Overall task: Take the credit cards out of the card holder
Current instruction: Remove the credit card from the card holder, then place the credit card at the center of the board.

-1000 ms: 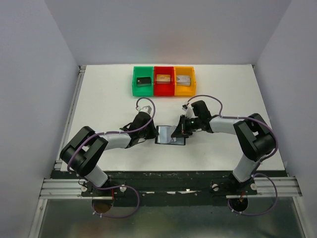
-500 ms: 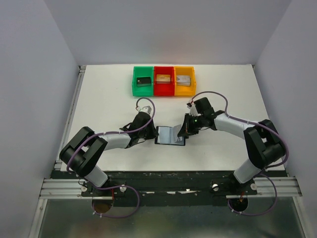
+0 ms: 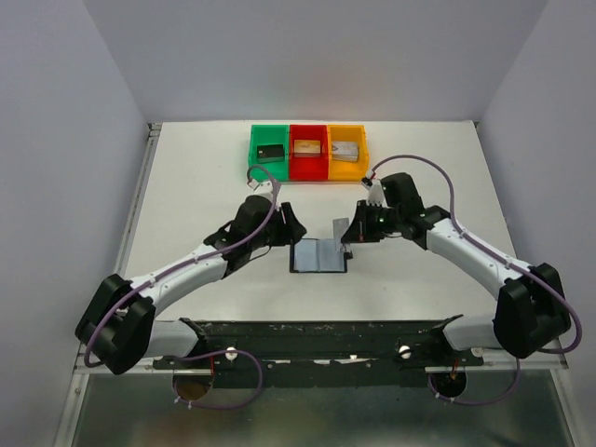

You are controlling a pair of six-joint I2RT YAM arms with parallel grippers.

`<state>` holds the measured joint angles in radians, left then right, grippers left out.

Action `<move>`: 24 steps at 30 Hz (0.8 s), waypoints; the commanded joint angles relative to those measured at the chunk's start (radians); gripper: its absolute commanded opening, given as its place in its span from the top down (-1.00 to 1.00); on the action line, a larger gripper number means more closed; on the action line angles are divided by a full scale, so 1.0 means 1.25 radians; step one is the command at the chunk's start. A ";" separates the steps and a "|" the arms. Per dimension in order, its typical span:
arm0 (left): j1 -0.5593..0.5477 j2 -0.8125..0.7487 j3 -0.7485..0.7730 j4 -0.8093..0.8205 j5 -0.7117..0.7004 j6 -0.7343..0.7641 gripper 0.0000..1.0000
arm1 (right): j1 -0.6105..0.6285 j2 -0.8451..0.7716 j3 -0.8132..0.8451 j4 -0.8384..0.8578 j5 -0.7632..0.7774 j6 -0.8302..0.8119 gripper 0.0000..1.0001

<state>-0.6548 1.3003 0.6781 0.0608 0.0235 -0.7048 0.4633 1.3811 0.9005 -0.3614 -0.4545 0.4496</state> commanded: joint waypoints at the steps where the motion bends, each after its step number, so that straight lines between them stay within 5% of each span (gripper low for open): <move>1: 0.000 -0.088 0.043 -0.019 0.107 0.052 -0.24 | 0.000 -0.047 0.031 -0.009 -0.100 -0.087 0.99; 6: 0.034 -0.225 0.006 0.042 0.401 0.108 -0.23 | 0.053 -0.089 0.076 -0.060 -0.327 -0.172 0.99; 13: 0.120 -0.417 0.026 0.057 0.754 0.142 -0.23 | 0.158 -0.081 0.189 -0.216 -0.444 -0.291 0.99; 17: 0.141 -0.416 0.076 -0.034 0.845 0.202 -0.23 | 0.197 -0.062 0.250 -0.305 -0.446 -0.349 0.99; 24: 0.140 -0.374 0.059 -0.011 0.886 0.163 -0.14 | 0.237 -0.040 0.334 -0.398 -0.400 -0.400 0.99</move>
<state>-0.4854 0.8005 0.7635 0.0746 1.0416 -0.5060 0.7387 1.3109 1.2583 -0.7349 -0.9592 0.0227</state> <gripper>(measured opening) 0.587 0.013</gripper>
